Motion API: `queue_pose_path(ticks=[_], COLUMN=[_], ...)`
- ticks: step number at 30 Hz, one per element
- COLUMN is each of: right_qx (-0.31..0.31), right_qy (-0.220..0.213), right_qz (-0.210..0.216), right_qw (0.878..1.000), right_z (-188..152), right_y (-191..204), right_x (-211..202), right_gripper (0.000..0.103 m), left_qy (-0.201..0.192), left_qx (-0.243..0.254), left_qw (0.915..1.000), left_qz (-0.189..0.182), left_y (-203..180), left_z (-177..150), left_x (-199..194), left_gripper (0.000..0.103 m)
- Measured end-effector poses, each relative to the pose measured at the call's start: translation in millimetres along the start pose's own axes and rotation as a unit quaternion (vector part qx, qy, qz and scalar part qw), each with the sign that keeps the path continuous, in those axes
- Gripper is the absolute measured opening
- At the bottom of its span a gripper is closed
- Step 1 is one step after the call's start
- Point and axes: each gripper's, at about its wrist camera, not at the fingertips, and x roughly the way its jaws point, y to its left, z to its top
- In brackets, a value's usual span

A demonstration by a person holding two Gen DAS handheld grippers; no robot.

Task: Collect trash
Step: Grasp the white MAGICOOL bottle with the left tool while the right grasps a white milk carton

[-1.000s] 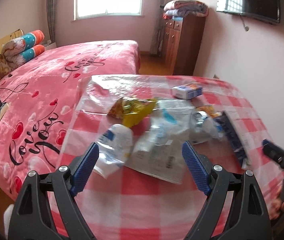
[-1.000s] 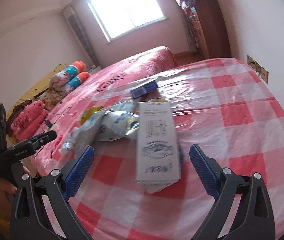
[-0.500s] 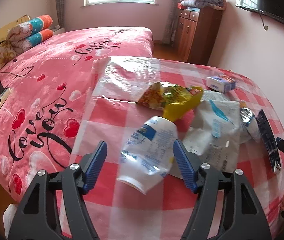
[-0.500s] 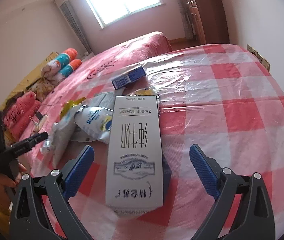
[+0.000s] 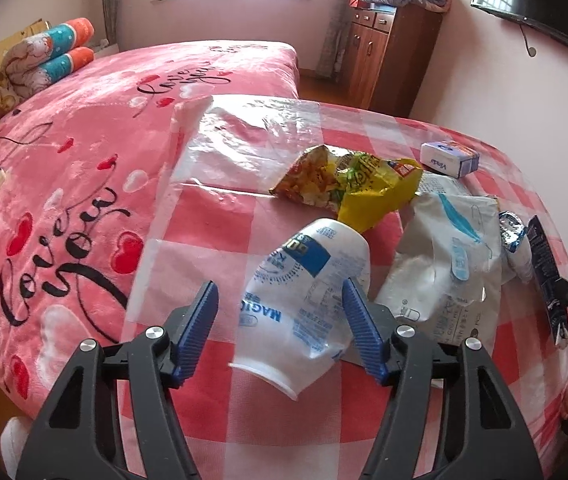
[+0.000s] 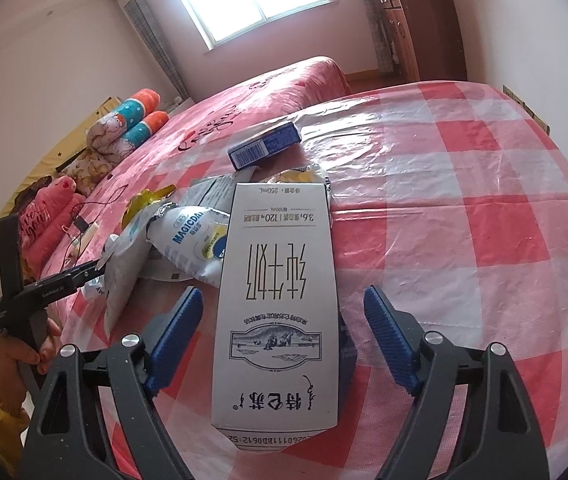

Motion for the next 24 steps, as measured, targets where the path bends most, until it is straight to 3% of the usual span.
queue_pose_path(ticks=[7,24], right_qx=[-0.002,-0.010], right_qy=[0.005,0.014], right_qz=[-0.002,0.004], right_qw=[1.000,1.000], right_z=[-1,-1], right_y=[2,7], right_x=[1,8], right_gripper=[0.082,0.088], left_qy=[0.003,-0.009], left_qx=[0.015,0.042], left_qw=[0.9998,0.9991], left_qz=[-0.016,0.005], left_y=[-8,-23], left_z=[-4,-10], left_x=[6,5], left_gripper=[0.065,0.066])
